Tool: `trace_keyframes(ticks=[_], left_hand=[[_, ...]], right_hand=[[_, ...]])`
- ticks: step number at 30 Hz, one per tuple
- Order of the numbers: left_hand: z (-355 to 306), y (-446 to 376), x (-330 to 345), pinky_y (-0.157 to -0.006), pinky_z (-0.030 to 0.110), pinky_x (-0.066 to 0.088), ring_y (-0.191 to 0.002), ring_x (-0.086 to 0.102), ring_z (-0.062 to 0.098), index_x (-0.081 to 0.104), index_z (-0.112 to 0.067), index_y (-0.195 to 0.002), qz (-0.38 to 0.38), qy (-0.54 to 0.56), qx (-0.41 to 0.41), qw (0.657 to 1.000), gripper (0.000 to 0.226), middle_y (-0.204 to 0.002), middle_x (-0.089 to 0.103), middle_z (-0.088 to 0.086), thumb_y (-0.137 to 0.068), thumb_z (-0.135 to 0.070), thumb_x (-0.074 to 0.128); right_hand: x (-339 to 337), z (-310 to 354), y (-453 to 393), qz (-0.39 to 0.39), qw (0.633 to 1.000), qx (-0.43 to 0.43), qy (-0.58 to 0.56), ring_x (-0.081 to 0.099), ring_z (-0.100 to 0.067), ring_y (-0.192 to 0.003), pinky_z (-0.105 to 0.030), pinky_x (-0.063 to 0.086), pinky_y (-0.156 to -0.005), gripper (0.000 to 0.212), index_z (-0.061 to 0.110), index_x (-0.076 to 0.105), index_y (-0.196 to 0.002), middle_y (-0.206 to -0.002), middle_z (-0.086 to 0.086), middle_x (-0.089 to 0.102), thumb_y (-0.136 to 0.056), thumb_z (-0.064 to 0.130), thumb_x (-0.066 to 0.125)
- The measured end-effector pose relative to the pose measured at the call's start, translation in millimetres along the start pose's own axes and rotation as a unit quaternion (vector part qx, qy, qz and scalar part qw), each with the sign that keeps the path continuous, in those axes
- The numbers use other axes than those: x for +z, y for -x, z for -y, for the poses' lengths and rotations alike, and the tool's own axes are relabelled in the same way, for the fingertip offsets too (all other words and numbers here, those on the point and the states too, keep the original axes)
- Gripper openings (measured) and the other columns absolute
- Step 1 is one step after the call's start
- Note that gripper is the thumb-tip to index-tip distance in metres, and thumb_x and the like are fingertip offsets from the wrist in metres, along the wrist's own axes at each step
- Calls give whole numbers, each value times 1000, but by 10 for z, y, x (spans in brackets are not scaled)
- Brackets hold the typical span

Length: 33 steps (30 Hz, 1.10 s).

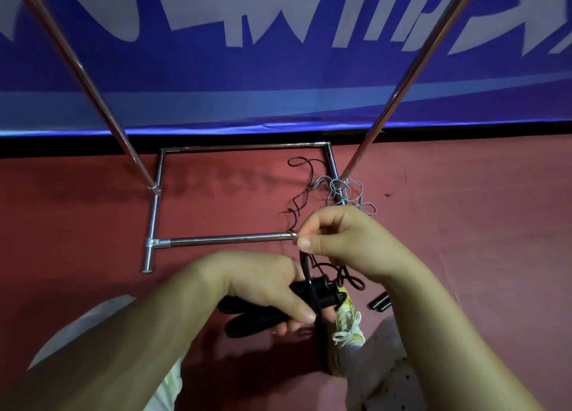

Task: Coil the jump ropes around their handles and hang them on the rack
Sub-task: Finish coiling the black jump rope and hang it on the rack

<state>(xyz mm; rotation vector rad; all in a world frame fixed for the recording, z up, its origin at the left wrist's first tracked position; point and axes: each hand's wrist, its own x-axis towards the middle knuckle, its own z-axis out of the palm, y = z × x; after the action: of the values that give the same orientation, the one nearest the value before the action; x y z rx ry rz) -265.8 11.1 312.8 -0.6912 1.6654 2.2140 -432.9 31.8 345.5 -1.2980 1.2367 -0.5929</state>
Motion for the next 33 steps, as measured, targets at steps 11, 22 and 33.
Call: trace_keyframes(ticks=[11, 22, 33], left_hand=[[162, 116, -305, -58, 27, 51, -57, 56, 13, 67, -9, -108, -43, 287, 227, 929, 47, -69, 58, -1, -73, -36, 80], [132, 125, -323, -52, 25, 48, -53, 53, 12, 45, -5, -113, -80, 325, 170, 927, 83, -65, 57, -1, -53, -39, 92], [99, 159, -351, -50, 21, 46, -50, 53, 14, 47, -7, -108, -136, 291, 182, 929, 85, -63, 58, 4, -48, -44, 92]], right_hand=[[-19, -242, -166, 28, 979, -40, -196, 30, -12, -52, -17, 23, -44, 40, 13, 61, -72, -60, -1, 43, -82, 52, 61], [21, -239, -146, -41, 997, -58, -15, 36, -8, -53, -19, 30, -50, 19, 27, 66, -86, -57, 11, 44, -92, 34, 50], [4, -225, -120, -42, 994, -91, -38, 39, 2, -44, -7, 32, -48, 19, 23, 67, -89, -48, 16, 48, -93, 15, 51]])
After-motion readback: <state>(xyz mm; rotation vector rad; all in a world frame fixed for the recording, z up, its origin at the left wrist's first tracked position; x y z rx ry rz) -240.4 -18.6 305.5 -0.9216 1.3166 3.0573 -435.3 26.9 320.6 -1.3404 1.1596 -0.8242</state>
